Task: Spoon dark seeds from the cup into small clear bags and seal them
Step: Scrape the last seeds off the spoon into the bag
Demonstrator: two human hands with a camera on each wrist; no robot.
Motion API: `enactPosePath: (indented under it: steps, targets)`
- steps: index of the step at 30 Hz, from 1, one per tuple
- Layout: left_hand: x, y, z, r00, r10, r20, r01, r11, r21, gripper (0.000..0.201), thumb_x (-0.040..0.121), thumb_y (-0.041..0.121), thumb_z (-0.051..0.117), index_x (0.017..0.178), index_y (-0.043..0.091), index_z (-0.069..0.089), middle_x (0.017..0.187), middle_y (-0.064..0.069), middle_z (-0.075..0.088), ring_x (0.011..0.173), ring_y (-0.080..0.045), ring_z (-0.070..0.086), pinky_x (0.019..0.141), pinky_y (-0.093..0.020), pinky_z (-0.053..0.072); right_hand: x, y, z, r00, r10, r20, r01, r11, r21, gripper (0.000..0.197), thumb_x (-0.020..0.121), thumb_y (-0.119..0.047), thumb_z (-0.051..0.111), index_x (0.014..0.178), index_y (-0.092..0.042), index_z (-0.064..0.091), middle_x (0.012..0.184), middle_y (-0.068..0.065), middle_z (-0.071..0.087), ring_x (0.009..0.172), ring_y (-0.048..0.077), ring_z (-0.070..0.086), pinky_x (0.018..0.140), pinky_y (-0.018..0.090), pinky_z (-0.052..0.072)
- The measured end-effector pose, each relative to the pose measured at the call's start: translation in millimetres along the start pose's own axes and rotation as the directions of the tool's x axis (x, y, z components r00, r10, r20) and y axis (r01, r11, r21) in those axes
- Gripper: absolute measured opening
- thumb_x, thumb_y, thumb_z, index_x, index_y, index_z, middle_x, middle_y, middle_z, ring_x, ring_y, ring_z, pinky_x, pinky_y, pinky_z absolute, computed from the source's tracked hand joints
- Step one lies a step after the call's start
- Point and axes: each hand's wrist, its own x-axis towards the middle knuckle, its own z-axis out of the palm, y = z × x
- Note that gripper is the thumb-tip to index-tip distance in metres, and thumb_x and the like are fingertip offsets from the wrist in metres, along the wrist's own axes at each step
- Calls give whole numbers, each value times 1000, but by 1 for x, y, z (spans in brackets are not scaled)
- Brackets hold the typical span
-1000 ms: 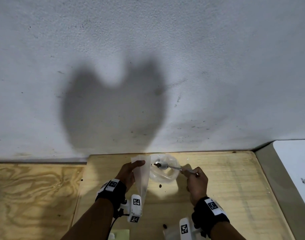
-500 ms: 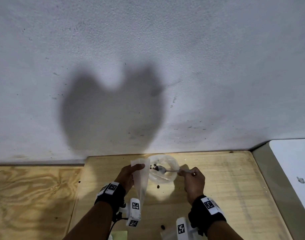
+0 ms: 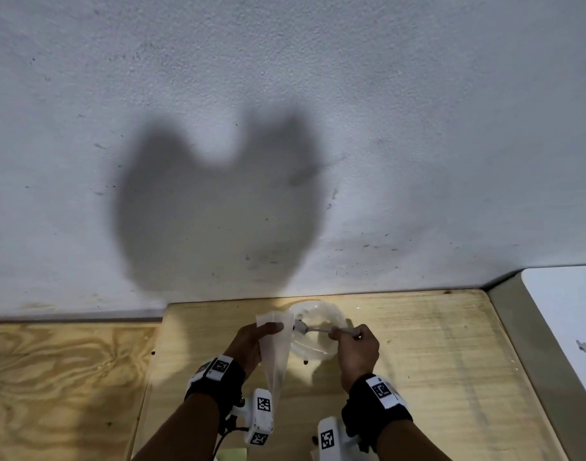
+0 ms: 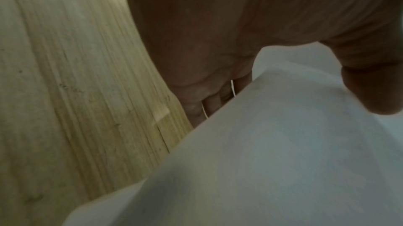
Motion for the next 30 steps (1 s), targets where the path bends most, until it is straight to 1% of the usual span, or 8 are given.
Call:
enactPosePath:
  steps: [4, 7, 10, 14, 18, 22, 27, 30]
  targets:
    - [-5, 0, 4, 998, 8, 55, -8, 1000, 2, 52, 64, 26, 76, 108, 0, 72, 104, -18, 71, 93, -30, 62, 70, -31, 51, -2, 7, 9, 989, 151, -1, -150, 985, 88, 25, 67, -8, 80, 64, -8, 54, 73, 8, 63, 65, 26, 49, 60, 35, 40]
    - [-5, 0, 1, 999, 1, 37, -1, 1000, -6, 69, 56, 29, 82, 116, -2, 67, 107, -20, 69, 95, -31, 64, 72, -33, 53, 3, 16, 11, 982, 187, 40, -191, 974, 126, 29, 60, -18, 79, 63, -9, 52, 68, 9, 57, 62, 22, 40, 57, 34, 35]
    - [-2, 0, -5, 1000, 5, 12, -4, 1000, -21, 80, 51, 31, 84, 120, -3, 64, 109, -23, 67, 96, -32, 63, 70, -33, 54, 6, 18, 6, 978, 188, 92, -201, 967, 156, 33, 63, -16, 81, 56, -19, 49, 69, 10, 49, 64, 21, 35, 53, 31, 28]
    - [0, 4, -7, 1000, 15, 3, -15, 999, -51, 78, 52, 32, 83, 119, -2, 64, 104, -19, 67, 93, -30, 63, 69, -32, 55, 15, 13, -10, 980, 172, 104, -187, 970, 154, 37, 75, -9, 79, 61, -20, 47, 68, 9, 53, 62, 19, 36, 44, 25, 28]
    - [3, 7, -6, 1000, 9, -11, -10, 995, -95, 83, 49, 35, 84, 122, 0, 63, 103, -16, 67, 93, -29, 62, 74, -35, 52, 23, 10, -22, 988, 136, 72, -143, 984, 109, 30, 73, -9, 79, 67, -16, 51, 74, 14, 61, 60, 20, 39, 41, 25, 30]
    - [5, 7, -3, 1000, 3, -21, -5, 992, -124, 84, 49, 34, 84, 122, 0, 63, 106, -16, 67, 96, -30, 62, 80, -37, 51, 22, 5, -23, 996, 86, -5, -85, 995, 60, 34, 58, -18, 83, 54, -20, 50, 68, 9, 62, 63, 21, 44, 56, 34, 37]
    - [6, 3, -3, 999, -27, -42, 21, 991, -133, 86, 49, 36, 86, 124, 1, 62, 111, -16, 66, 101, -31, 60, 88, -39, 48, 15, -6, -17, 997, -18, -70, 17, 1000, -17, 32, 67, -9, 81, 62, -10, 50, 65, 5, 58, 65, 25, 52, 69, 40, 50]
    - [6, 3, -3, 999, -36, -38, 30, 991, -127, 85, 50, 36, 87, 124, 2, 62, 113, -17, 66, 102, -31, 61, 87, -38, 48, 11, -8, -10, 997, -24, -78, 22, 999, -26, 28, 68, -5, 78, 65, -6, 51, 65, 5, 57, 65, 26, 53, 69, 41, 52]
